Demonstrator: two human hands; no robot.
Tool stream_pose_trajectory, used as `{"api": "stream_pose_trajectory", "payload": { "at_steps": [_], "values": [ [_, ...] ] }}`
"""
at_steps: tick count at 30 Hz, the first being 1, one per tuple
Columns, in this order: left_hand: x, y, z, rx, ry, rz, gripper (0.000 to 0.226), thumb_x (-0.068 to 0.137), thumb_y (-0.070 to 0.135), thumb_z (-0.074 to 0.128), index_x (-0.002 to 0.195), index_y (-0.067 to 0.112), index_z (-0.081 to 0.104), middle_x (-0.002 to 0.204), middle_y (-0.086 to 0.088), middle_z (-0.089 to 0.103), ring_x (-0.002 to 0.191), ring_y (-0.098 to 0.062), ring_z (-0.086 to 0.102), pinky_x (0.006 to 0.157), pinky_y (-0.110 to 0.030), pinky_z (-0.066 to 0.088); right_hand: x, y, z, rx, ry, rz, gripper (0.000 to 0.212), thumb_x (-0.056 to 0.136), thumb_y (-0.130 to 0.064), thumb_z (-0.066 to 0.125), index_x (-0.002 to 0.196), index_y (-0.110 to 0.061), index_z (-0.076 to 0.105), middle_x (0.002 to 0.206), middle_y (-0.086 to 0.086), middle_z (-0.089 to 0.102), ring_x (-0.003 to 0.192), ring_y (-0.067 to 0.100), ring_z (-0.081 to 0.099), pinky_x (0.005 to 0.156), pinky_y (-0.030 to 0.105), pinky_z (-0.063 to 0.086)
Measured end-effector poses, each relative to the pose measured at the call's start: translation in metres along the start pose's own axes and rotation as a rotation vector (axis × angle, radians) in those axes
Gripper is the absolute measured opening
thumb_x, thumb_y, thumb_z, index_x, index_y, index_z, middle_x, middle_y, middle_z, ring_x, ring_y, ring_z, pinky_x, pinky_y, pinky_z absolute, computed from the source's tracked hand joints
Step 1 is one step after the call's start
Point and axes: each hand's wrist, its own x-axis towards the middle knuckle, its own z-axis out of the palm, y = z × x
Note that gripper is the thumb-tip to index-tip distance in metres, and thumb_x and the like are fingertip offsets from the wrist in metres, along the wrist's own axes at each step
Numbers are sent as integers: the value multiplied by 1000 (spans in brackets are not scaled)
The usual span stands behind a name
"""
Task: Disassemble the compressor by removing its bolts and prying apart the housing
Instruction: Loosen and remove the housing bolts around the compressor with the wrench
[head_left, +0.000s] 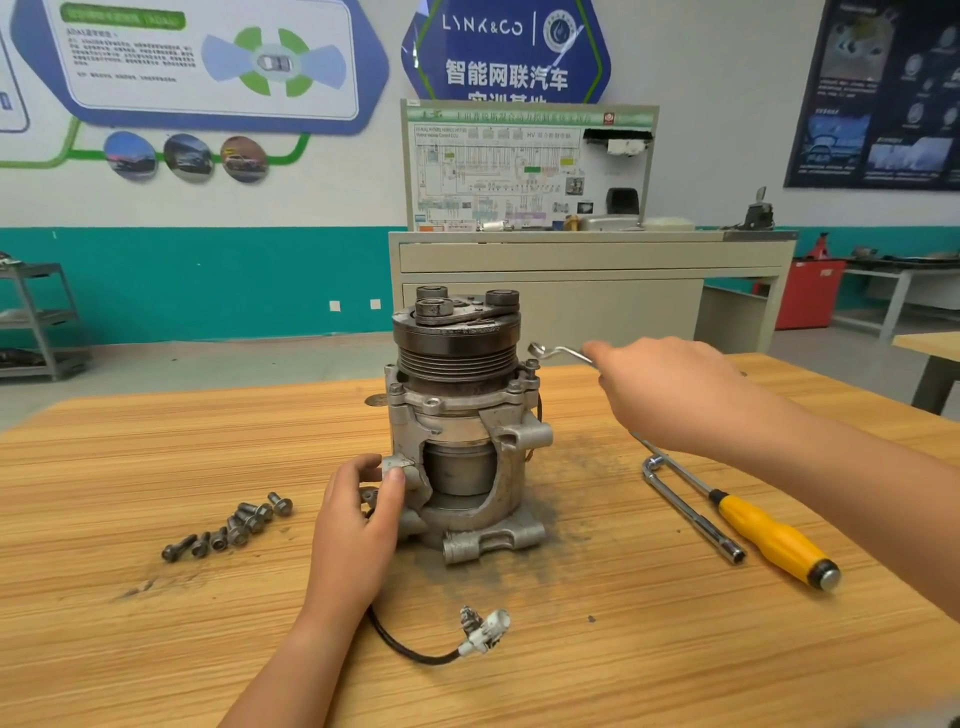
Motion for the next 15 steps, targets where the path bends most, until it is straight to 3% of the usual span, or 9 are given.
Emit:
{"api": "stream_pose_trajectory", "payload": {
  "at_steps": [6, 10, 13, 15],
  "values": [
    [-1, 1, 0, -16, 2, -11, 34, 89, 39, 48, 115, 18, 56, 110, 8, 58, 104, -10, 53, 80, -29, 41, 0, -12, -22, -241, -139, -86, 30, 89, 0, 44, 116, -11, 50, 63, 0, 35, 53, 14, 36, 41, 24, 25],
    [-1, 1, 0, -25, -1, -22, 32, 90, 37, 48, 112, 16, 59, 109, 4, 60, 103, -13, 54, 83, -32, 44, -11, -27, -32, -380, -156, -175, 38, 93, 1, 42, 131, -1, 42, 65, 0, 25, 75, 23, 51, 52, 25, 34],
    [-1, 3, 0, -44, 1, -22, 33, 88, 38, 48, 108, 17, 60, 107, 4, 62, 103, -12, 55, 85, -34, 45, -8, -26, -37, -495, -177, -221, 34, 92, 2, 42, 125, -5, 48, 62, 1, 28, 56, 18, 39, 41, 22, 27],
    [-1, 4, 0, -53, 4, -24, 32, 87, 38, 49, 108, 17, 61, 107, 4, 62, 103, -12, 55, 85, -32, 44, -2, -23, -43, -536, -199, -241, 21, 91, -1, 43, 106, -11, 53, 61, -1, 33, 48, 15, 32, 39, 24, 23]
  ]
}}
